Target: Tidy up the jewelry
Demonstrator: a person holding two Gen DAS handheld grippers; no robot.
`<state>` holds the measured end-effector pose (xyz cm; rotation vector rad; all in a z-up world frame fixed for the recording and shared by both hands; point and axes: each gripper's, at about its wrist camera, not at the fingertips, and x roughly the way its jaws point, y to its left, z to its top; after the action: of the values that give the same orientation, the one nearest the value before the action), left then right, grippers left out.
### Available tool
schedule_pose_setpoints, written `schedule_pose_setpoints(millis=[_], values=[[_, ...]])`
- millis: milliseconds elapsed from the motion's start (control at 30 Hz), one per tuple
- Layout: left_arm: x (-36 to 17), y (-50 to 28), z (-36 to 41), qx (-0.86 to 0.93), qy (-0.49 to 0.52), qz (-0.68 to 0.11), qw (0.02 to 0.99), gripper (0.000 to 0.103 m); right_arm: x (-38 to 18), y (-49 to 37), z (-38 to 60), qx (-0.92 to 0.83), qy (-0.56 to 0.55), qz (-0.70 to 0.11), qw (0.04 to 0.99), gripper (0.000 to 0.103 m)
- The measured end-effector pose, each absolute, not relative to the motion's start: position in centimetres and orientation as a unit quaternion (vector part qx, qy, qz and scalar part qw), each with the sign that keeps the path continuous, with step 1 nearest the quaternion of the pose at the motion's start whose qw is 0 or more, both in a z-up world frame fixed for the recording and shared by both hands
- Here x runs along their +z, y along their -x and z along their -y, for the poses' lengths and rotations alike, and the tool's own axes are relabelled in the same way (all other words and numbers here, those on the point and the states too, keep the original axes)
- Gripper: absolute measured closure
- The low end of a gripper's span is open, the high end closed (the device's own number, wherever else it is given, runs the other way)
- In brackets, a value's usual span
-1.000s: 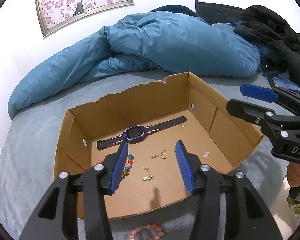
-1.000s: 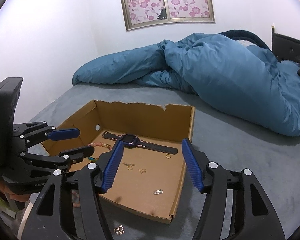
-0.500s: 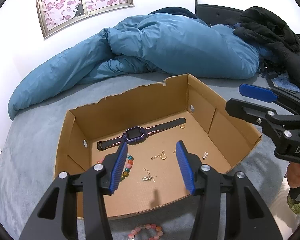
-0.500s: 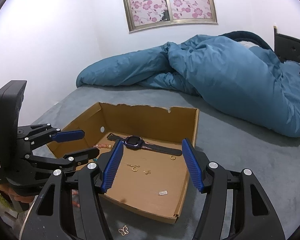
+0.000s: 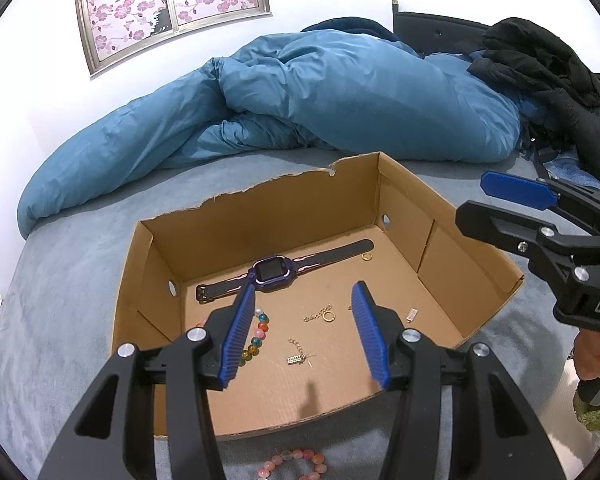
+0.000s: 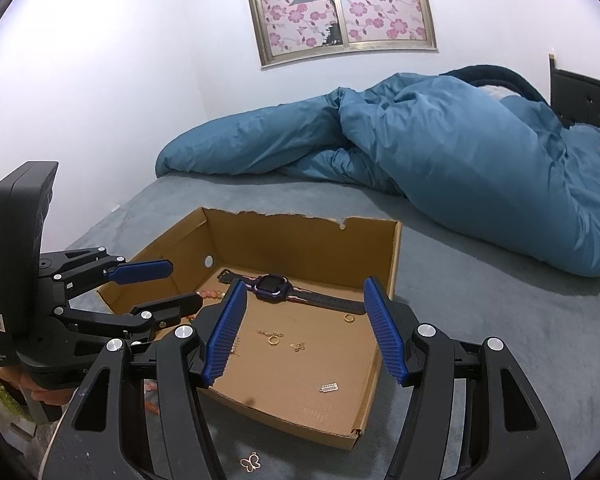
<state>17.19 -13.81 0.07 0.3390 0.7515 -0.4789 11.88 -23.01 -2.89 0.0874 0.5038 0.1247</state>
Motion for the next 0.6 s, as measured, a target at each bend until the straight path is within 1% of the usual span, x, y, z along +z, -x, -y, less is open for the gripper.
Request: schedule_pose_setpoints(millis=[567, 600], values=[[1.0, -16.5, 13.2, -0.236, -0.151, -0.351, 0.893, 0.054, -2.5, -11.1, 23.1, 0.075, -0.058, -0.238, 0.967, 0.044], [1.1, -16.2, 13.1, -0.237, -0.151, -0.350, 0.894, 0.054, -2.5, -10.9, 23.1, 0.078, -0.061, -0.236, 0.967, 0.042]])
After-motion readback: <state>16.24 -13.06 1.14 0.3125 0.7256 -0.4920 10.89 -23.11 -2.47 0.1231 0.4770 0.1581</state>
